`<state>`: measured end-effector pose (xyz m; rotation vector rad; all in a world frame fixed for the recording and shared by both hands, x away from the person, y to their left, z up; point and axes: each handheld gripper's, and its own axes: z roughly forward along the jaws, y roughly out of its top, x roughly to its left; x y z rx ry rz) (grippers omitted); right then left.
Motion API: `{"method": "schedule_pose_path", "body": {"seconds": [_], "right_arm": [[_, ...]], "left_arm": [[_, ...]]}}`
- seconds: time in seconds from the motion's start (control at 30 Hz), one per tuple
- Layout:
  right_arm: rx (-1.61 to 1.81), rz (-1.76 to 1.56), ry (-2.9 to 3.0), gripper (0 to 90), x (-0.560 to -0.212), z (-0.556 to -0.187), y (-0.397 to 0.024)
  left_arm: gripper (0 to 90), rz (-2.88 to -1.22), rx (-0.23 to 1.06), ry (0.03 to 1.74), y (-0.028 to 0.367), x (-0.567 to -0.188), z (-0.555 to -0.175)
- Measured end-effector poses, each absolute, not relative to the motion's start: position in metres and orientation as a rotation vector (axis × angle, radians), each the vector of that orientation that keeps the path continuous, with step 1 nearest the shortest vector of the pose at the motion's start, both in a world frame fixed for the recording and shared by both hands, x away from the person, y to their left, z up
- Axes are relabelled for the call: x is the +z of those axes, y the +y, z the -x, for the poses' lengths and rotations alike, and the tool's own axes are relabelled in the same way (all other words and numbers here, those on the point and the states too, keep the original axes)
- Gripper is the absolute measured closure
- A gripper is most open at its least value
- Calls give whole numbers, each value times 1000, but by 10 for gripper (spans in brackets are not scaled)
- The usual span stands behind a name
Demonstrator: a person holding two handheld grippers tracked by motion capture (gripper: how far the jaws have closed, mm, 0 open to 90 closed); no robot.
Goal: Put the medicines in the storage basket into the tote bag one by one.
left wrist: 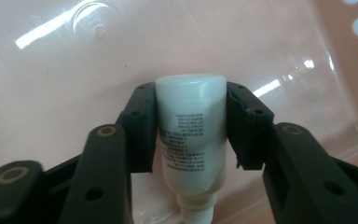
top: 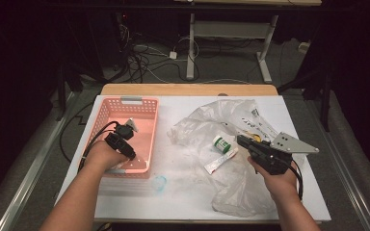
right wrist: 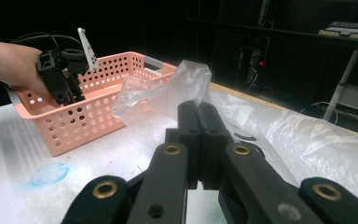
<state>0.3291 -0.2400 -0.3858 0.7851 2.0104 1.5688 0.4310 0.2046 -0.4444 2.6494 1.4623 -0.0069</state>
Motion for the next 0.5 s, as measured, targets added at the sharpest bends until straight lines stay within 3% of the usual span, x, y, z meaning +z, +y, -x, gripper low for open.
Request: {"method": "schedule_pose_path", "body": {"seconds": [0.5], "right_arm": [[1573, -779, 2006, 900, -385, -329, -241]], "left_arm": [[579, -2543, 81, 1399, 205, -429, -424]]}}
